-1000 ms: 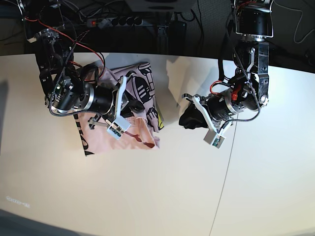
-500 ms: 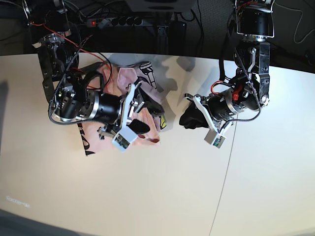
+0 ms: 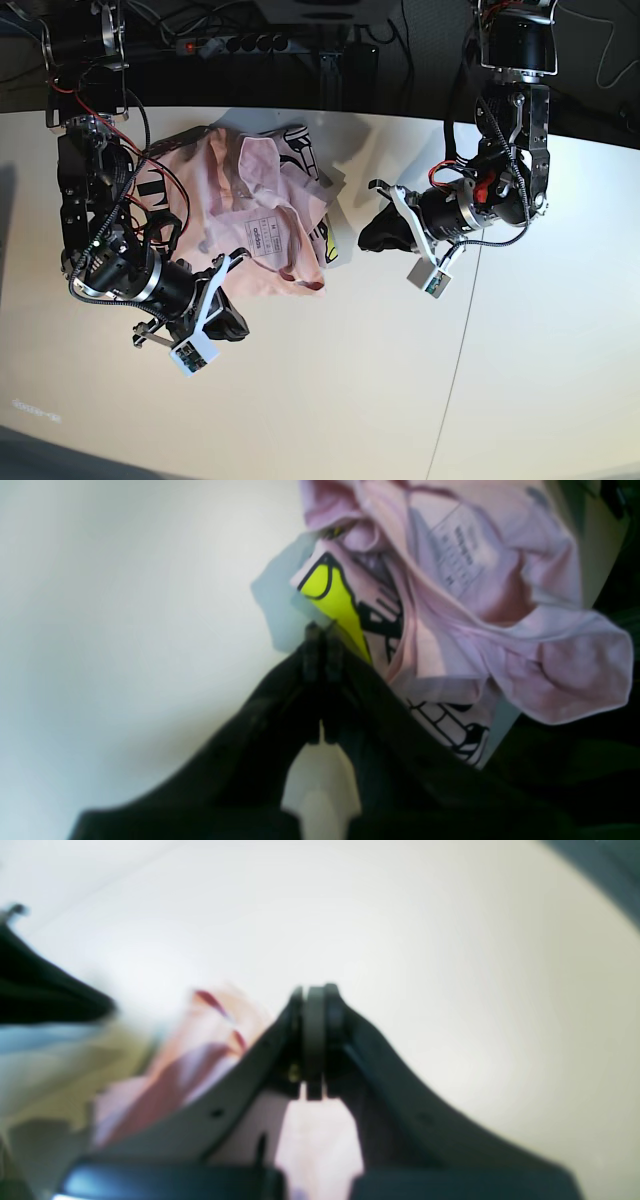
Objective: Fold the T-shirt properly
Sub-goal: 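Flip the bundle over with both grippers so the lettering faces up, then press and square the folded bundle's sides with both grippers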
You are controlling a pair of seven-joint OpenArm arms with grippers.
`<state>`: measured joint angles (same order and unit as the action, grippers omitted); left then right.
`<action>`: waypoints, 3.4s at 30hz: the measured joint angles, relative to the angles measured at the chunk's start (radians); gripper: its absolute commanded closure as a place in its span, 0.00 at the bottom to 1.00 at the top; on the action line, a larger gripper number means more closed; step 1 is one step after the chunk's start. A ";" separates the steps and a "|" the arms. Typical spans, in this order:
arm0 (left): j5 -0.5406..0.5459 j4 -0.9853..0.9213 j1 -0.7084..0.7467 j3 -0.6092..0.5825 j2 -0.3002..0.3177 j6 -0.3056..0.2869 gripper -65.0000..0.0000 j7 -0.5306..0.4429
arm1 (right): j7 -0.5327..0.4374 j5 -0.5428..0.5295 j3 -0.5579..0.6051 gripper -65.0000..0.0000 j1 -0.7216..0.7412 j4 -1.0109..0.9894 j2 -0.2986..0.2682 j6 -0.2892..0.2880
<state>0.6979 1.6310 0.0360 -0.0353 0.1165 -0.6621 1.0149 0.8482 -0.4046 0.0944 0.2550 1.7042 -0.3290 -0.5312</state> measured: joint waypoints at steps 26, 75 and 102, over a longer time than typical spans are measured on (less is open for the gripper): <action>-0.278 0.209 0.181 -0.568 -0.109 -0.013 1.00 -0.069 | -0.124 0.048 -0.002 1.00 0.429 -0.901 0.124 0.002; -0.390 -0.418 -0.352 -0.310 0.095 -0.023 1.00 -0.301 | 0.195 -0.463 -0.078 1.00 -0.291 -0.204 -0.094 -0.005; 0.152 -0.270 -0.402 -0.210 0.106 -0.024 0.71 0.018 | 0.212 -0.522 -0.191 1.00 -0.163 -0.085 -0.011 -0.007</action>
<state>0.8497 1.3613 -0.3660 -0.2455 0.2222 -0.6865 1.0328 1.0603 -0.9268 -0.0967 0.0925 1.6196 -0.3405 -0.5385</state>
